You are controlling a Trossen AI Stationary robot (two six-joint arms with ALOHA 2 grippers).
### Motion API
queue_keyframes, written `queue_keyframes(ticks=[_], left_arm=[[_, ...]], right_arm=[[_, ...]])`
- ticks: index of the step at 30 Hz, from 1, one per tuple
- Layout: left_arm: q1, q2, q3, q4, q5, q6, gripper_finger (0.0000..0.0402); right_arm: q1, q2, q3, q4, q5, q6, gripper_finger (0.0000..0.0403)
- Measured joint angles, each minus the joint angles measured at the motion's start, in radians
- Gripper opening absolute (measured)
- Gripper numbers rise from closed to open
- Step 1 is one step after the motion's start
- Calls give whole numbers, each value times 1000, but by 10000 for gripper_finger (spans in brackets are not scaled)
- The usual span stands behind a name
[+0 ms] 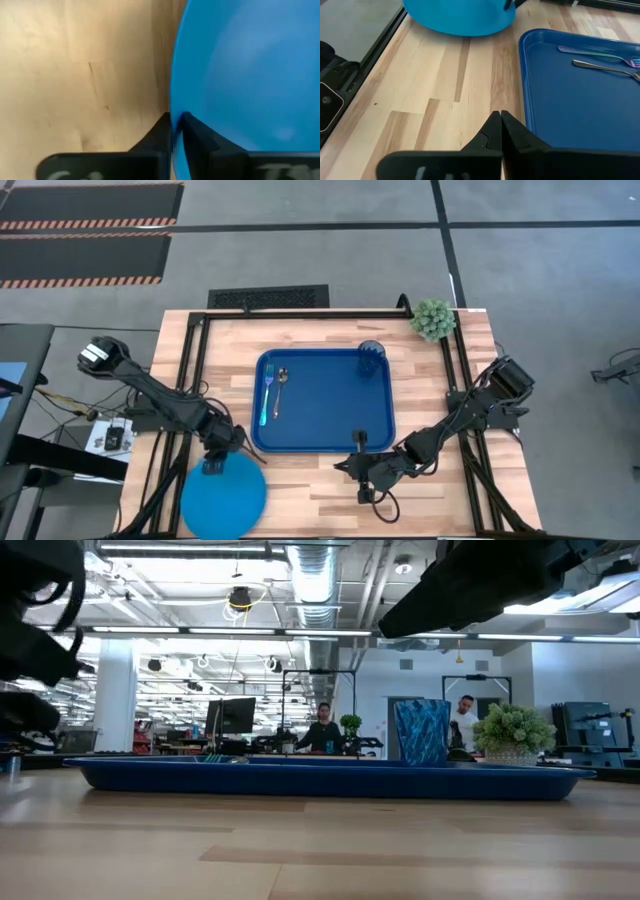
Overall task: Pick and place plate/cup/fork/spoon on tray
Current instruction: Put the light blue plate in the middle of the blue tray
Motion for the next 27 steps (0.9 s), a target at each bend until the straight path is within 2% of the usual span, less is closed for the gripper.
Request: queue_keyframes(ticks=[7, 9, 12, 15, 18, 21, 27], left_arm=[[4, -157, 7, 4, 36, -106, 2], [0, -221, 11, 51, 33, -154, 0], [-22, -301, 16, 177, -74, -216, 1], [-54, -329, 17, 314, -219, -281, 1], [-89, -320, 19, 370, -346, -356, 1], [-112, -290, 19, 381, -426, -402, 1], [-127, -235, 18, 388, -487, -489, 0]], right_arm=[[18, 0, 0, 31, -23, 3, 6], [27, 0, 0, 41, -18, 14, 7], [32, 13, 0, 115, 13, 52, 9], [22, 52, -4, 190, 10, 120, 21], [8, 77, 0, 274, -13, 211, 54], [2, 80, -1, 285, 4, 323, 101], [3, 60, 1, 328, 1, 435, 194]])
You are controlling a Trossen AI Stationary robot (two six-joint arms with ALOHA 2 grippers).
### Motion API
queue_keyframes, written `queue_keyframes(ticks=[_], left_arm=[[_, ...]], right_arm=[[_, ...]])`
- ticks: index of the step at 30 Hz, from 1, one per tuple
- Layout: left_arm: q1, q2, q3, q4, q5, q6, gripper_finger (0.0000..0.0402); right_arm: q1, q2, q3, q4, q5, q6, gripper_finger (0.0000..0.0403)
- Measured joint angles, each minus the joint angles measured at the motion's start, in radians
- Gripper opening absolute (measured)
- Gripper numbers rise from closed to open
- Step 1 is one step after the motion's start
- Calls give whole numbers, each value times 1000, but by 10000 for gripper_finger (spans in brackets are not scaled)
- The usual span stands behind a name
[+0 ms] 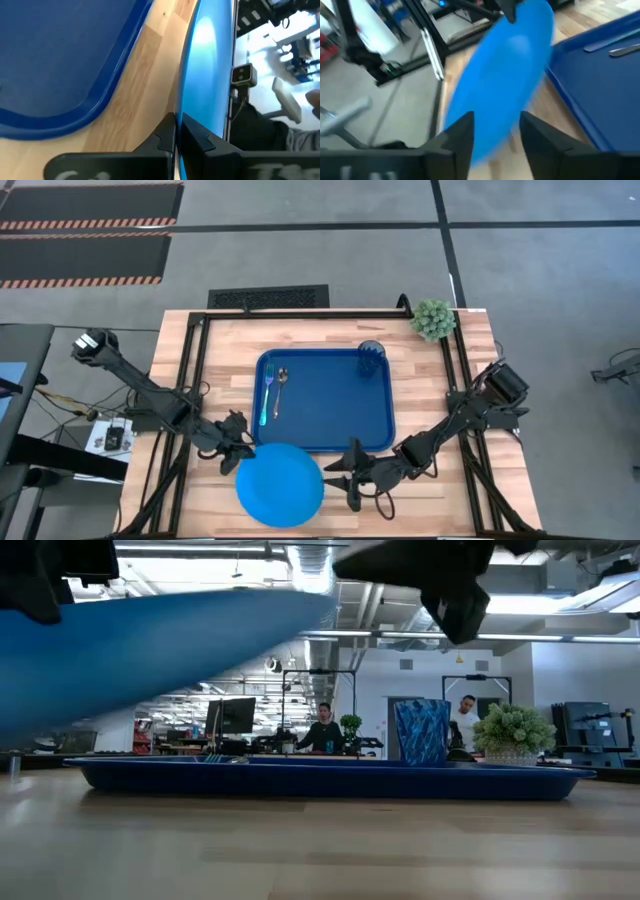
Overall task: Pick and place plate/cup/fork/spoon on tray
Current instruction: Put the light blue plate in the middle of the blue tray
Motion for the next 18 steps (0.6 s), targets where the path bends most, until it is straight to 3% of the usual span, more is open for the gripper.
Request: queue_keyframes(ticks=[4, 9, 13, 18], left_arm=[[0, 22, 0, 59, -3, -5, 0], [0, 24, 0, 66, -22, 0, 0], [0, 24, 0, 78, -43, 6, 0], [0, 24, 0, 102, -62, 28, 0]], right_arm=[[-13, 1, -1, -21, -4, 88, 225], [-38, 2, -1, -61, -22, 133, 221], [-52, 2, -1, -17, -105, 135, 192], [-59, 2, -1, -12, -129, 136, 121]])
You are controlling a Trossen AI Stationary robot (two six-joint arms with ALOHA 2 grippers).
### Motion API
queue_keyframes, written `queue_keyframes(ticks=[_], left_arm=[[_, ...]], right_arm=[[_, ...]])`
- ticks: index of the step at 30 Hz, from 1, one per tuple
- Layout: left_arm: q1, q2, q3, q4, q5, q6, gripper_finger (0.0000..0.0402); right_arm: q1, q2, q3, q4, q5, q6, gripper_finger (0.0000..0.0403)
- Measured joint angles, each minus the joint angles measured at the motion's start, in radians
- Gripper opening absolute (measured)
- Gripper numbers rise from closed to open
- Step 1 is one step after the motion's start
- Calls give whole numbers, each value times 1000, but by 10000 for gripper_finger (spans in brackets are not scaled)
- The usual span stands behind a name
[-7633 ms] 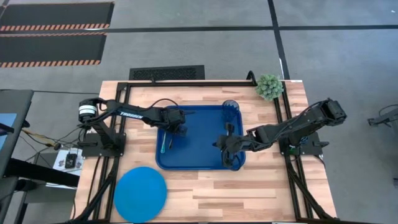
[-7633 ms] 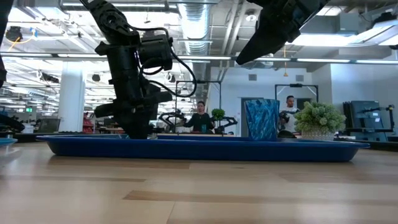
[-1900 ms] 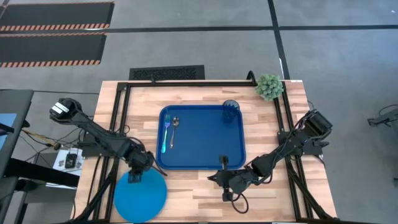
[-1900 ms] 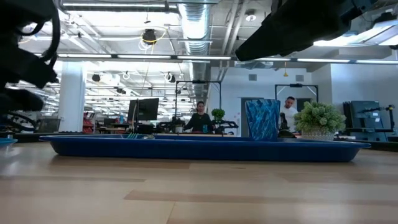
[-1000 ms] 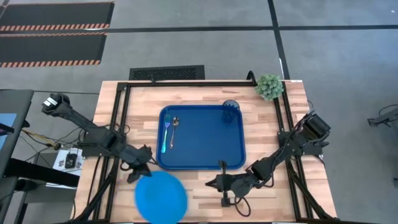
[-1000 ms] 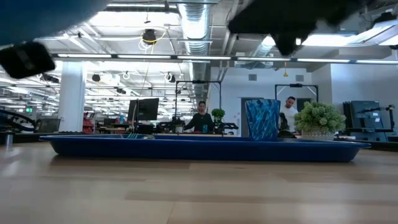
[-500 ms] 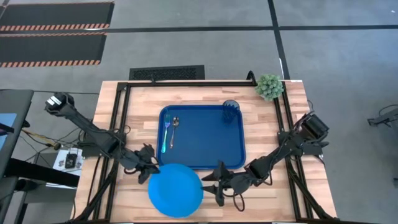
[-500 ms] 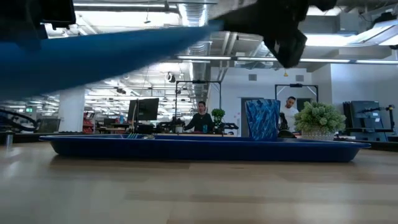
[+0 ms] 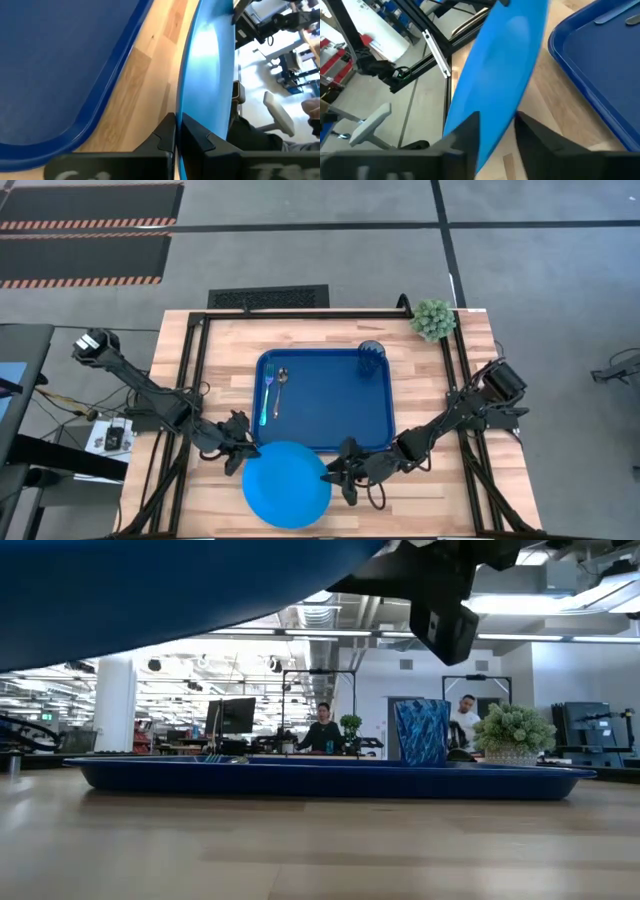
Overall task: Pick and place plate/cup/fork/spoon on tray
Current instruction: Put the light blue plate in the middle of the blue tray
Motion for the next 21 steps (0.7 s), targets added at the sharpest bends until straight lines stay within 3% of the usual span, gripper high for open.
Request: queue_keyframes(ticks=[7, 12, 21], left_arm=[[-2, -1, 0, 16, -19, 49, 1], [0, -2, 3, 21, -71, 146, 26], [-9, -72, 3, -70, -211, 387, 109]], right_arm=[[-1, 0, -3, -20, 16, 23, 13], [-2, 1, -2, -10, 23, 59, 23], [-22, -53, 0, -114, 75, 163, 10]])
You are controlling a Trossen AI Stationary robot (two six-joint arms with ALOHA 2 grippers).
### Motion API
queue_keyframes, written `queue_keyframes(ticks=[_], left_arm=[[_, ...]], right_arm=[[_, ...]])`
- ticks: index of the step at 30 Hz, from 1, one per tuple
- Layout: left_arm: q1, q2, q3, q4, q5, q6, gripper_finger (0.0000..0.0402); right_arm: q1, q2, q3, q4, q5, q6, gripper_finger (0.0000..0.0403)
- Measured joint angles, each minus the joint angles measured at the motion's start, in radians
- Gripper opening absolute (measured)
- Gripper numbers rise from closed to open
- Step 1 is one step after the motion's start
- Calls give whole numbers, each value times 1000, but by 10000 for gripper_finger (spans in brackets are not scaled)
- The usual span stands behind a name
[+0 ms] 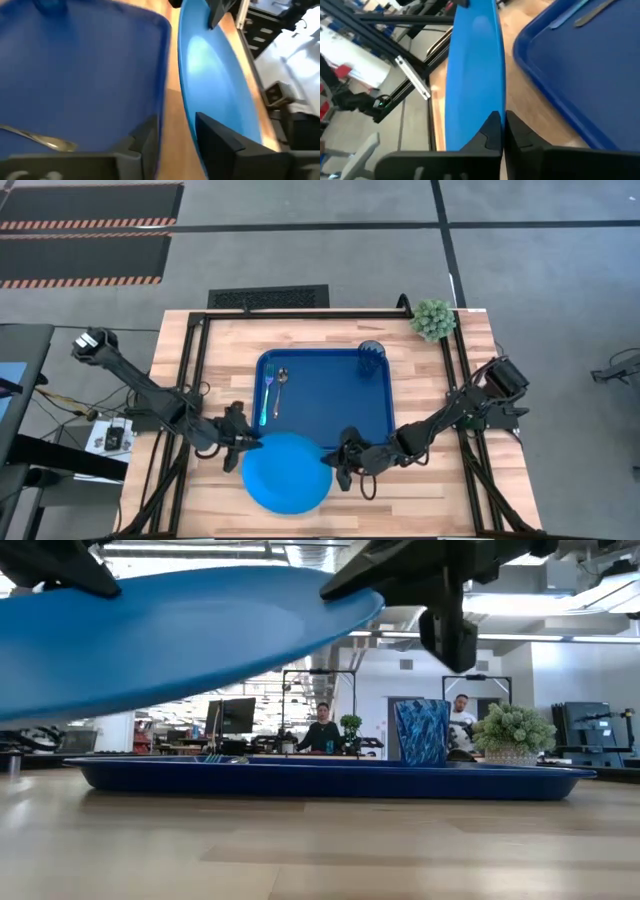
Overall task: Pick and place plate/cup/fork/spoon on tray
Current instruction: Put the light blue plate in the middle of the blue tray
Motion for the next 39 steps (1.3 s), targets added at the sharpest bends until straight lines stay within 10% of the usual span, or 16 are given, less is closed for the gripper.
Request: queue_keyframes(ticks=[9, 23, 39], left_arm=[[-67, -150, -3, -62, -241, 173, 159], [-144, -83, -3, -31, -401, 242, 128], [-183, -57, -3, 53, -462, 247, 110]], right_arm=[[-4, -180, 3, -340, 131, 111, 3], [-112, -214, -1, -634, 193, 325, 2], [-25, -264, -287, -379, 524, 675, 1]])
